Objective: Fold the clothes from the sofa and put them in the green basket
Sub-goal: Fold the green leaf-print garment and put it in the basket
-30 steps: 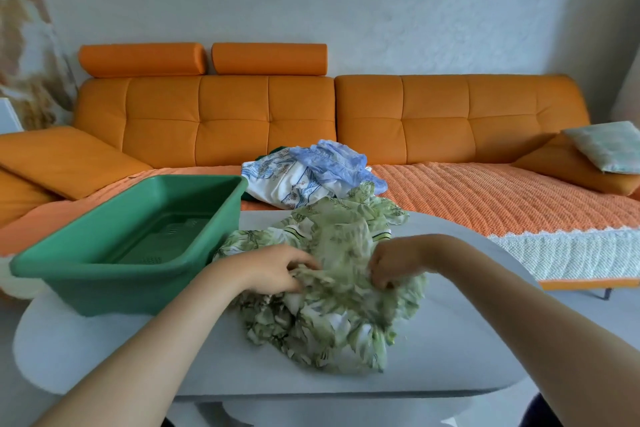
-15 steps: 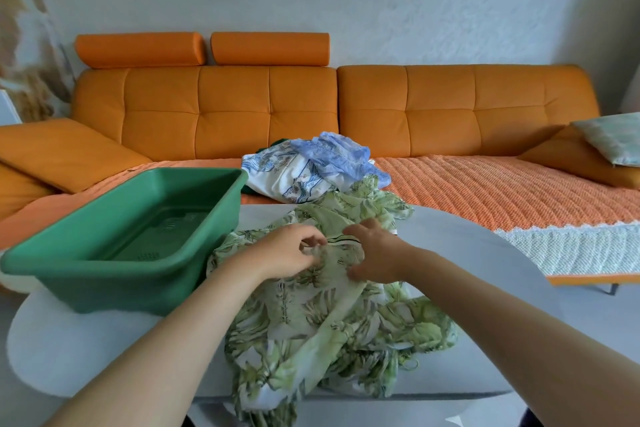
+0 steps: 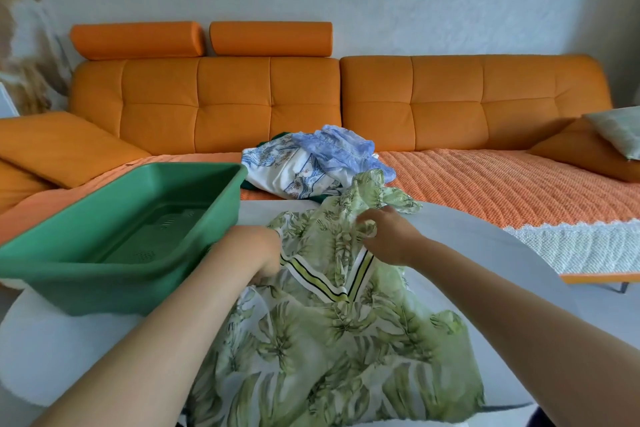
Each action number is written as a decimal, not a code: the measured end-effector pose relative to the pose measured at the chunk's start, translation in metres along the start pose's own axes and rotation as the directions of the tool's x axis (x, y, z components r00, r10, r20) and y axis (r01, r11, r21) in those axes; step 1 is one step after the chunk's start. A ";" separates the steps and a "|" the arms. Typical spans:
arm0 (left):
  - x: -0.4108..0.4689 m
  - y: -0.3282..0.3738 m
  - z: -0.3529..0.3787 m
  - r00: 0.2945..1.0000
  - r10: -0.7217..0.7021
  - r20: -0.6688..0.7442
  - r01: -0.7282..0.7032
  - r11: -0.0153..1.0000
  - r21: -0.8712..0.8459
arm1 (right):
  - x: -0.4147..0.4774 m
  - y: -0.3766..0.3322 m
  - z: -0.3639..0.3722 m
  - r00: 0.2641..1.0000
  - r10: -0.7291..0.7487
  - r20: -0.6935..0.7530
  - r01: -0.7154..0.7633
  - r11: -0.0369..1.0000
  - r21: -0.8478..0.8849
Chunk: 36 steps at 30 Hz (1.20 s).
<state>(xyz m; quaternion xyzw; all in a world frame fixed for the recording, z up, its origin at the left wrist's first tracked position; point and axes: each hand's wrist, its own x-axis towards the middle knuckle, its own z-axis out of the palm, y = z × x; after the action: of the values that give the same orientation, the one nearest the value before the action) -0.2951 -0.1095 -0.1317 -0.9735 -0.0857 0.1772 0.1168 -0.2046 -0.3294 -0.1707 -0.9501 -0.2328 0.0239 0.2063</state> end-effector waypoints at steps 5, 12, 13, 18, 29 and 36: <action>0.041 0.018 0.018 0.880 0.231 -0.416 -0.388 0.853 -0.348 | 0.011 0.011 0.014 0.987 -0.005 0.159 0.031 0.987 -0.160; 0.090 0.023 0.046 0.978 0.165 0.131 -0.139 0.973 -0.187 | 0.031 0.050 -0.005 0.971 0.208 -0.122 -0.238 0.745 -0.624; 0.094 0.023 0.045 0.980 0.149 0.133 -0.121 0.973 -0.196 | 0.032 0.057 -0.007 0.959 0.253 -0.129 -0.274 0.708 -0.651; 0.110 0.029 0.030 0.991 0.111 -0.079 -0.124 0.975 -0.186 | 0.045 0.074 0.000 0.967 0.159 -0.197 -0.253 0.639 -0.726; 0.165 0.013 0.034 0.998 -0.039 -0.040 0.026 0.960 -0.279 | 0.072 0.077 0.042 0.917 0.173 0.358 -0.018 0.918 -0.397; 0.173 0.007 0.029 0.985 -0.094 -0.145 0.031 0.921 -0.387 | 0.097 0.082 0.035 0.953 0.232 0.196 -0.101 0.850 -0.516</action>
<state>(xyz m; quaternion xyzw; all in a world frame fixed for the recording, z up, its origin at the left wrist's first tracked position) -0.1457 -0.0748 -0.2165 -0.9853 -0.1400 0.0743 -0.0638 -0.0882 -0.3382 -0.2309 -0.9767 -0.1712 0.1005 -0.0810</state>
